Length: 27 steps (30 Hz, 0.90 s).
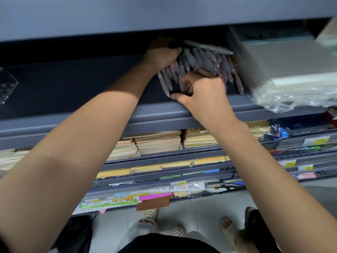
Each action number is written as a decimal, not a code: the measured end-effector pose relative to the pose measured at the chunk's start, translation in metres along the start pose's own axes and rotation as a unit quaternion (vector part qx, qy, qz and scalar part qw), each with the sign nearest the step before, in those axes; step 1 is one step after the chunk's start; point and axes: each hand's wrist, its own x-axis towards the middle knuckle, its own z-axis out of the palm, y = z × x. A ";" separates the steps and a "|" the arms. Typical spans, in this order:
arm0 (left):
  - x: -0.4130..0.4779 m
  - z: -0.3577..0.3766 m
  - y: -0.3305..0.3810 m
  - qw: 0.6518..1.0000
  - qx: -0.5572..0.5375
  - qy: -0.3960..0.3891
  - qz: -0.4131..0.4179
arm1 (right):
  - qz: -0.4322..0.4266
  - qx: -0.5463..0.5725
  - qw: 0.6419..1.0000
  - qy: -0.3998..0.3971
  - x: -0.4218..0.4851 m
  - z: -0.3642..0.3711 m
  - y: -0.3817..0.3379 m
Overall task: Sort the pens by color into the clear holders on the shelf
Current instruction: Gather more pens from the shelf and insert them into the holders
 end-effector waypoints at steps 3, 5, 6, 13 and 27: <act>-0.002 -0.002 0.001 1.000 0.010 0.016 0.012 | -0.004 0.012 1.000 0.006 0.000 0.000 0.000; -0.003 -0.003 0.000 0.999 0.012 0.031 0.018 | -0.013 0.008 1.000 0.005 -0.001 -0.001 -0.002; -0.002 -0.003 -0.001 0.999 0.015 0.040 0.019 | -0.015 0.007 1.000 0.006 -0.002 0.000 -0.003; 0.007 -0.008 -0.017 0.991 -0.080 0.108 0.005 | -0.008 0.009 0.999 0.042 -0.001 0.005 -0.009; 0.001 -0.005 -0.010 0.976 -0.204 0.051 -0.050 | -0.030 0.016 0.999 0.028 0.002 0.007 0.009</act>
